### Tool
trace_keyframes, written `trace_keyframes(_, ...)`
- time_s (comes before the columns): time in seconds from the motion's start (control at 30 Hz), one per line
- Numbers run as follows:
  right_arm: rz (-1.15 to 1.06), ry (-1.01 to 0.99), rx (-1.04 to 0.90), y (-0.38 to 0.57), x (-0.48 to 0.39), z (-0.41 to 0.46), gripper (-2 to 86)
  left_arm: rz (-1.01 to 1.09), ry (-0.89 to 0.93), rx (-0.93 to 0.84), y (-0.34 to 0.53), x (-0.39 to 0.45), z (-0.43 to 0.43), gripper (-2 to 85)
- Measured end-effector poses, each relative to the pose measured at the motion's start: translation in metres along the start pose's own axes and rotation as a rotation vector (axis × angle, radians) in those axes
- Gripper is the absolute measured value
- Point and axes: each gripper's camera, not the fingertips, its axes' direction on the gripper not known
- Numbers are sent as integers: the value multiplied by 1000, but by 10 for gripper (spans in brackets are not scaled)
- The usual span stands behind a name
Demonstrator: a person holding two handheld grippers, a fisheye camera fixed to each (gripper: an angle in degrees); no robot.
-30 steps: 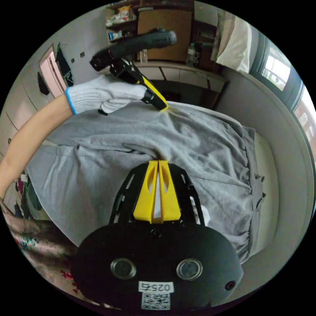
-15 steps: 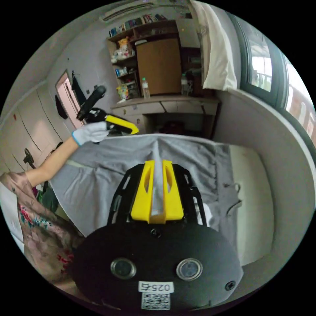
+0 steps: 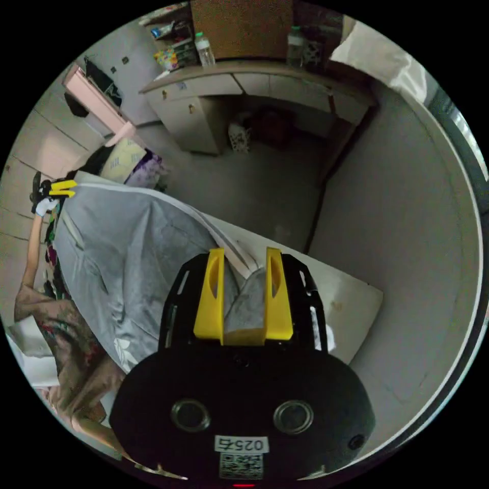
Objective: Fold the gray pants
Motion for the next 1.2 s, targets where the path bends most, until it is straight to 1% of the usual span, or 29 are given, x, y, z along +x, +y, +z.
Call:
trace_keyframes(0.07,-36,60,-93,-13,-9,15,111,-27,-14,-23,2,-9,5,51)
trace_keyframes(0.1,-62,82,-49,-17,-15,11,100,-17,-24,-55,1,-11,10,51)
trace_keyframes(0.13,-77,81,-55,-20,-17,13,87,-19,-44,-103,-2,-15,16,50)
trace_keyframes(0.2,-81,67,-55,-23,-16,11,76,-28,-17,-55,-6,-21,8,48)
trace_keyframes(0.27,-76,62,-38,-25,-15,9,72,-29,-36,-49,-12,-26,0,45)
trace_keyframes(0.33,-57,54,-13,-27,-12,6,68,-8,-71,-63,-20,-33,-9,40)
trace_keyframes(0.43,-52,46,8,-29,-10,4,63,17,-12,-138,-28,-45,-4,13)
trace_keyframes(0.47,-62,50,10,-30,-11,3,62,25,-19,-116,-29,-45,-6,7)
trace_keyframes(0.57,-79,56,6,-35,-15,2,48,32,-18,-142,-39,-47,-8,-6)
trace_keyframes(0.67,-95,69,-6,-40,-20,1,40,85,-90,-184,-51,-37,-7,22)
trace_keyframes(0.7,-96,68,-15,-42,-21,1,40,95,-170,-204,-57,-34,-8,43)
trace_keyframes(0.73,-90,65,-24,-44,-22,1,40,111,-202,-228,-61,-32,-9,62)
trace_keyframes(0.77,-87,63,-27,-45,-22,1,40,125,-183,-242,-63,-31,-9,51)
trace_keyframes(0.8,-80,58,-32,-47,-22,1,40,141,-119,-257,-66,-30,-7,29)
trace_keyframes(0.87,-71,51,-38,-48,-22,1,40,146,-100,-271,-70,-29,-7,7)
trace_keyframes(1.0,-47,20,-31,-47,-21,2,40,136,-90,-285,-75,-29,-8,3)
trace_keyframes(1.07,-33,0,-26,-45,-20,3,38,94,-52,-284,-74,-37,-9,5)
trace_keyframes(1.2,-43,-2,-9,-38,-26,6,20,11,53,-220,-63,-56,-12,5)
